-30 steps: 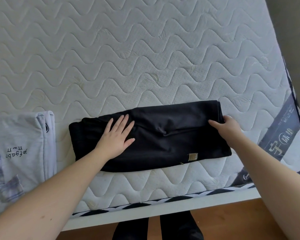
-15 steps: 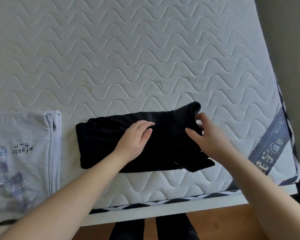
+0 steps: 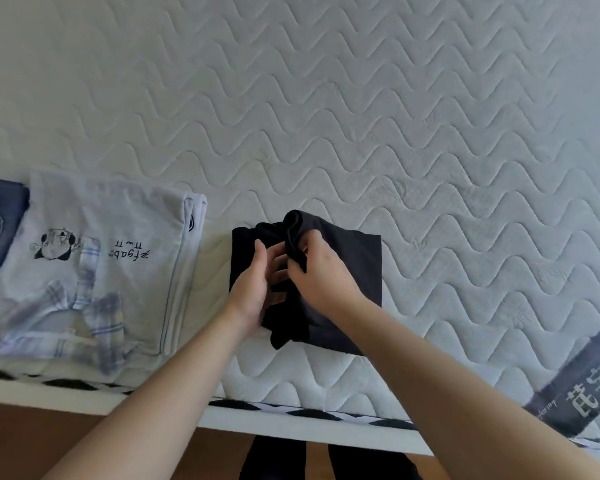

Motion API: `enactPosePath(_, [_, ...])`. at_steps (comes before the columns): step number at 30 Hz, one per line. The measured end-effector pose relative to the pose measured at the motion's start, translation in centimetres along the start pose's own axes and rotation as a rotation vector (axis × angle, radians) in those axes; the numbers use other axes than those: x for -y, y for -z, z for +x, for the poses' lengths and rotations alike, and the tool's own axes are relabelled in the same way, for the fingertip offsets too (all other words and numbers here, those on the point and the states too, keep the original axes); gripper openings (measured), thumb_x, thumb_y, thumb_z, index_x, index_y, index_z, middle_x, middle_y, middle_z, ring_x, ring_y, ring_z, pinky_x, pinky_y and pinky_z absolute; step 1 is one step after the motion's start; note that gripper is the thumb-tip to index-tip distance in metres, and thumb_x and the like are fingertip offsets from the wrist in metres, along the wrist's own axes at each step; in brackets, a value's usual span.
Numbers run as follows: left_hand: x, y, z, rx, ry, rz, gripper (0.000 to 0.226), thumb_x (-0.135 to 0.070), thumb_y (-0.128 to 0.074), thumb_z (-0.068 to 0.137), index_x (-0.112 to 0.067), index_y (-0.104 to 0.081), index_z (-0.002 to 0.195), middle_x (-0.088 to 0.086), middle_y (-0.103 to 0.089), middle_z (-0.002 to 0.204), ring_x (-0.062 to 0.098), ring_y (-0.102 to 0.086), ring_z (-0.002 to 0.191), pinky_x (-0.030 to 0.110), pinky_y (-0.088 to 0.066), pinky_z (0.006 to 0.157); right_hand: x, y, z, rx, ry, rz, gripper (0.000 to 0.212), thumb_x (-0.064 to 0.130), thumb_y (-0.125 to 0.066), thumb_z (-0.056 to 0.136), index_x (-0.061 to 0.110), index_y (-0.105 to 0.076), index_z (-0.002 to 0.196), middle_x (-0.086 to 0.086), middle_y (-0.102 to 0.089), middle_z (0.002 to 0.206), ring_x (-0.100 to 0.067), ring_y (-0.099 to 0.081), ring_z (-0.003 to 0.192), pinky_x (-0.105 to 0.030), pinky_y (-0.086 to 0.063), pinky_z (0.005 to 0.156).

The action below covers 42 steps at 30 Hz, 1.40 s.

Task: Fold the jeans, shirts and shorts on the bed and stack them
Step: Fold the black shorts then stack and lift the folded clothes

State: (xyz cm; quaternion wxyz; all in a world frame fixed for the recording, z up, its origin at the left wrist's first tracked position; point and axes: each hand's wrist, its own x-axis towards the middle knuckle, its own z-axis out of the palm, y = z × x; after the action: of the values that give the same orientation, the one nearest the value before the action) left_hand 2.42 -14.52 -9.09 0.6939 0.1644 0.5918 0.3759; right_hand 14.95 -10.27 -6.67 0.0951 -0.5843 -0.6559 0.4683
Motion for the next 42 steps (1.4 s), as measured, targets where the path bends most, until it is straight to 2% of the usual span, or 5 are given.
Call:
enactPosePath(7, [-0.2,7.3,2.0,-0.14,0.112,-0.08,0.074,-0.071,-0.003,0.093,-0.036,-0.06,0.125,-0.005,-0.074,0.099,0.008,-0.068,0.079,0.027,-0.049,0.064,1.0,-5.4,3.9,0.216,0.064,-0.099,0.037,0.035,-0.047,0.099,0.022,-0.046,0.133,-0.001,-0.053,0.13,-0.018,-0.055,0.11,-0.03,-0.043,0.088])
enactPosePath(11, [0.9,8.6,2.5,-0.241,0.178,0.011,0.059,-0.075,-0.021,0.091,-0.037,-0.063,0.11,-0.007,-0.068,0.111,0.01,-0.065,0.098,0.03,-0.051,0.077,-1.8,-4.3,3.4,0.344,0.127,-0.133,0.041,0.034,-0.043,0.102,0.027,-0.043,0.143,0.005,-0.049,0.142,-0.012,-0.047,0.126,-0.019,-0.033,0.099])
enactPosePath(17, [1.9,6.3,3.3,-0.423,-0.006,0.457,0.056,-0.064,-0.063,0.08,-0.026,-0.056,0.12,-0.016,-0.062,0.104,0.006,-0.059,0.094,0.024,-0.048,0.073,-9.1,0.1,1.0,-0.303,-0.117,-0.107,0.049,0.033,-0.056,0.096,0.025,-0.042,0.143,0.004,-0.044,0.142,-0.016,-0.039,0.131,-0.039,-0.035,0.111])
enactPosePath(24, [2.2,7.8,3.8,-0.589,-0.042,0.493,0.038,-0.046,-0.061,0.089,-0.022,-0.06,0.118,-0.009,-0.065,0.109,0.017,-0.062,0.101,0.035,-0.054,0.081,-13.6,2.7,1.4,-0.103,-0.554,0.323,0.068,0.045,-0.072,0.084,0.022,-0.043,0.141,0.003,-0.059,0.122,-0.007,-0.06,0.098,-0.02,-0.045,0.071])
enactPosePath(42, [-3.6,8.9,5.2,-0.157,0.127,0.176,0.029,-0.003,-0.069,0.08,-0.016,-0.068,0.105,-0.001,-0.076,0.095,0.017,-0.069,0.096,0.028,-0.051,0.078,-10.8,5.6,2.3,0.007,-0.396,0.591,0.037,0.018,-0.079,0.08,0.021,-0.066,0.113,0.001,-0.073,0.108,-0.013,-0.069,0.099,-0.027,-0.053,0.085])
